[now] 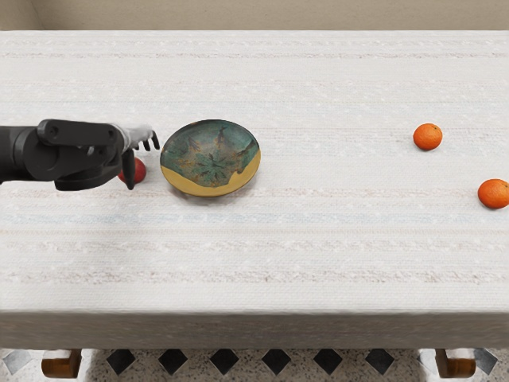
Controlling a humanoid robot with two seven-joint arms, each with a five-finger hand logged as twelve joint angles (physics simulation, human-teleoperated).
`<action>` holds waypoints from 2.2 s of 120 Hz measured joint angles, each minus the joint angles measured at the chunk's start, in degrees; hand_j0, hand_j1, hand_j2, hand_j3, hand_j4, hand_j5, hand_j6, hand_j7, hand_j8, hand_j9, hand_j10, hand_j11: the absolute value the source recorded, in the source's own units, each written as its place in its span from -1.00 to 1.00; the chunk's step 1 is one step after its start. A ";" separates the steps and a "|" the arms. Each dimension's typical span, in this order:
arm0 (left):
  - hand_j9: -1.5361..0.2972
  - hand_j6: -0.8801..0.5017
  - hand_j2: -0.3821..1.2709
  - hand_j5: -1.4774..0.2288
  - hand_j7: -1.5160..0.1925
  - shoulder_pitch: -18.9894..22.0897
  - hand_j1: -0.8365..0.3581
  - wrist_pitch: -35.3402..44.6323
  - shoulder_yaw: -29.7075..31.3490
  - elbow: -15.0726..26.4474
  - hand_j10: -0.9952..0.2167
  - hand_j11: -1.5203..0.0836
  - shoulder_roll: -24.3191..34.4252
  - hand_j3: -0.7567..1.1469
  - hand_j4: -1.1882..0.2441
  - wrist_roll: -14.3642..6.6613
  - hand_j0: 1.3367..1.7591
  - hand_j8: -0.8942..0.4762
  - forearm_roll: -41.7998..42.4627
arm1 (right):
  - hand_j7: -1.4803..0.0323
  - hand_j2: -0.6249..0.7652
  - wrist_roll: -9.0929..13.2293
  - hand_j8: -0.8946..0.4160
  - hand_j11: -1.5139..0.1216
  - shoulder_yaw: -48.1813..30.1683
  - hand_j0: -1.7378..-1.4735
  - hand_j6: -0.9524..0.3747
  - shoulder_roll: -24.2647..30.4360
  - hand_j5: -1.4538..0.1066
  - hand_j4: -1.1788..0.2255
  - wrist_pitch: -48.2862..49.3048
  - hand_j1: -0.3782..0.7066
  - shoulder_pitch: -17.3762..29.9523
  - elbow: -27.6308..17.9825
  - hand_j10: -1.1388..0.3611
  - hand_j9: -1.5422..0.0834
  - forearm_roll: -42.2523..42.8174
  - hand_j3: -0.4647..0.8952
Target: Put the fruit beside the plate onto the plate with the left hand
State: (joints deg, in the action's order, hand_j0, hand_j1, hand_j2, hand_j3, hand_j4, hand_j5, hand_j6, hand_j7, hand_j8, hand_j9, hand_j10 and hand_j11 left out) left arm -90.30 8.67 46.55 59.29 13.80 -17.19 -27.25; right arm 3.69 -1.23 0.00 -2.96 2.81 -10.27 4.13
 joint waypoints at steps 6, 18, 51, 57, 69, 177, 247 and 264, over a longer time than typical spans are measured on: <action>0.21 -0.20 -0.46 0.23 0.27 0.19 0.33 0.08 0.05 -0.02 0.10 0.36 0.00 -0.20 0.20 0.04 0.52 -0.18 0.00 | 0.91 -0.11 0.00 0.33 0.81 0.00 -0.40 0.40 0.00 0.82 0.64 0.02 -0.89 0.00 0.00 0.48 0.86 0.00 -0.32; 0.19 -0.22 -0.45 0.21 0.26 0.48 0.30 0.16 0.18 -0.18 0.08 0.35 0.17 -0.20 0.18 0.27 0.52 -0.19 0.56 | 0.91 -0.11 0.00 0.33 0.81 0.00 -0.40 0.40 0.00 0.82 0.64 0.01 -0.89 0.00 0.00 0.48 0.86 0.00 -0.32; 0.17 -0.24 -0.45 0.19 0.23 1.16 0.27 0.28 0.45 -0.82 0.06 0.32 0.26 -0.20 0.16 0.56 0.52 -0.21 1.58 | 0.91 -0.11 0.00 0.33 0.81 0.00 -0.40 0.40 0.00 0.82 0.64 0.01 -0.89 0.00 0.00 0.48 0.86 0.00 -0.32; 0.16 -0.25 -0.45 0.18 0.23 1.27 0.26 0.35 0.46 -1.03 0.05 0.31 0.26 -0.20 0.15 0.57 0.52 -0.22 1.62 | 0.91 -0.11 0.00 0.33 0.81 0.00 -0.40 0.40 0.00 0.82 0.64 0.02 -0.89 0.00 -0.01 0.48 0.86 0.00 -0.32; 0.15 -0.27 -0.45 0.17 0.21 1.29 0.24 0.43 0.48 -1.38 0.03 0.29 0.26 -0.21 0.14 0.58 0.52 -0.24 1.65 | 0.91 -0.11 0.00 0.33 0.81 0.00 -0.40 0.40 0.00 0.82 0.64 0.01 -0.89 0.00 0.01 0.48 0.86 0.00 -0.32; -0.19 -0.50 -0.12 -0.15 -0.14 1.62 -0.09 3.10 1.42 -1.31 -0.35 -0.09 0.35 -0.20 -0.21 1.45 0.51 -0.41 1.94 | 0.91 -0.11 0.00 0.33 0.81 0.00 -0.40 0.40 0.00 0.82 0.64 0.02 -0.89 0.01 0.00 0.48 0.86 0.00 -0.32; -0.55 -0.39 -0.34 -0.45 -0.50 2.43 0.09 3.07 2.09 -1.35 -0.46 -0.54 0.00 -0.20 -0.54 1.43 0.45 -0.29 1.89 | 0.91 -0.11 0.00 0.33 0.81 0.00 -0.40 0.40 0.00 0.82 0.64 0.02 -0.89 0.00 0.01 0.48 0.86 0.00 -0.32; -0.59 -0.29 0.03 -0.52 -0.56 2.41 -0.23 2.49 2.17 -1.22 -0.36 -0.58 0.09 -0.20 -0.45 1.36 0.45 -0.17 1.82 | 0.91 -0.11 0.00 0.33 0.81 0.00 -0.40 0.40 0.00 0.82 0.64 0.02 -0.89 0.00 0.00 0.48 0.86 0.00 -0.32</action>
State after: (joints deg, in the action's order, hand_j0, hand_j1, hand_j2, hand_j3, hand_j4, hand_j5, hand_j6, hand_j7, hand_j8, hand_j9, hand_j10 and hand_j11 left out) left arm -87.89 11.15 48.72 58.07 13.89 -15.83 -25.42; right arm 3.69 -1.23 0.00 -2.94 2.81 -10.27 4.13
